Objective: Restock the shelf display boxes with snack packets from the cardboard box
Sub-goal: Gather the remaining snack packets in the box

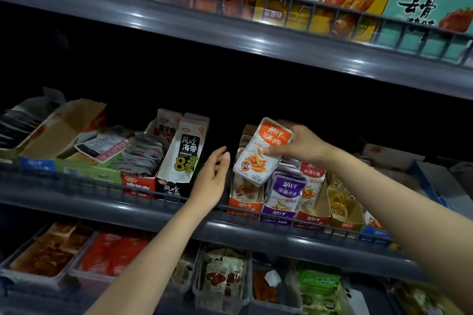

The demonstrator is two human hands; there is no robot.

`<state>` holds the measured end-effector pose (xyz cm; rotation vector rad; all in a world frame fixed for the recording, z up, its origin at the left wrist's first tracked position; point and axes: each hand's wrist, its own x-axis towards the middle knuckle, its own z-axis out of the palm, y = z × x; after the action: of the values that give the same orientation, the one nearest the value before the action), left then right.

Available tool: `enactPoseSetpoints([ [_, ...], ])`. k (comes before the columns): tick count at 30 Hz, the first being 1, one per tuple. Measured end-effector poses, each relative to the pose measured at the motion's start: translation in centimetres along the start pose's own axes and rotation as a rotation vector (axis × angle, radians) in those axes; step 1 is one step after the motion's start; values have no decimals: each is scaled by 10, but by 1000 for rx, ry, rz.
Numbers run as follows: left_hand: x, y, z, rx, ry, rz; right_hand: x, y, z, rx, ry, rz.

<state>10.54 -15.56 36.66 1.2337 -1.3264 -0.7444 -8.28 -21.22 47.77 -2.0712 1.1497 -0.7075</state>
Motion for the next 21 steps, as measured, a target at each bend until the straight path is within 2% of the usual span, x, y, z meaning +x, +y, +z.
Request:
enactPoseSetpoints([
  [9,0,-22,14,-55,-242,-65,33,26,21,-288,-83,-52],
  [11,1,-25,15,-69,-249,-80,39,30,27,-360,-108,-77],
  [15,4,-32,16,101,-228,-56,43,29,35,-495,-124,-115],
  [21,5,-39,18,176,-205,-27,45,27,41,-663,-172,-167],
])
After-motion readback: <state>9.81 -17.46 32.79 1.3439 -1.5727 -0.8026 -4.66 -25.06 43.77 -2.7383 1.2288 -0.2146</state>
